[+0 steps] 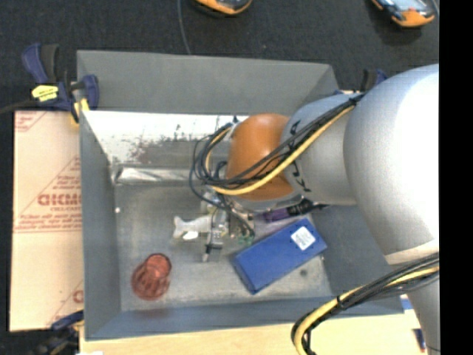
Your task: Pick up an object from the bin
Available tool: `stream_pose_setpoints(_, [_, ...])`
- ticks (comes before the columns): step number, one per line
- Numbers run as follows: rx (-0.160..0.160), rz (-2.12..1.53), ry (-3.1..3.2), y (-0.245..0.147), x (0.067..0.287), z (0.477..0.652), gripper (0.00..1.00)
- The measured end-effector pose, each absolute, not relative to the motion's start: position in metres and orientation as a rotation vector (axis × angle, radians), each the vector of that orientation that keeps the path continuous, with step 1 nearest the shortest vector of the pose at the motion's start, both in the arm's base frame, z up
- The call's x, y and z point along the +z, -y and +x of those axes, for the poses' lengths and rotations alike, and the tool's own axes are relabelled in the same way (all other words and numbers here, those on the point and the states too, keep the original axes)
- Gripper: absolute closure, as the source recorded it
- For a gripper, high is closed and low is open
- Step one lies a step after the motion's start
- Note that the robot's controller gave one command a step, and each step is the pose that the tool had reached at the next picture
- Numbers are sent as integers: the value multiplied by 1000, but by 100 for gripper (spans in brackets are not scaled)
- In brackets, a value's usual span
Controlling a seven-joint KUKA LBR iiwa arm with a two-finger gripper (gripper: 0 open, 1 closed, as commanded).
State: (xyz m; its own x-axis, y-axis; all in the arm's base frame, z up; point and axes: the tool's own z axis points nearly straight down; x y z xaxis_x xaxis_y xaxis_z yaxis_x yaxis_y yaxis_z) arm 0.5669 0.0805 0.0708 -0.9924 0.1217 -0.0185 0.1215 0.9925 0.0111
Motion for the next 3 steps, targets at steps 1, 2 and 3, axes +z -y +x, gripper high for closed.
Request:
stream_pose_setpoints(1, [15,192,-3118,-80,70,566,100])
stream_pose_setpoints(2, [15,192,-3118,-80,70,566,100])
stream_pose_setpoints(3, [13,198,-3124,-76,122,553,100])
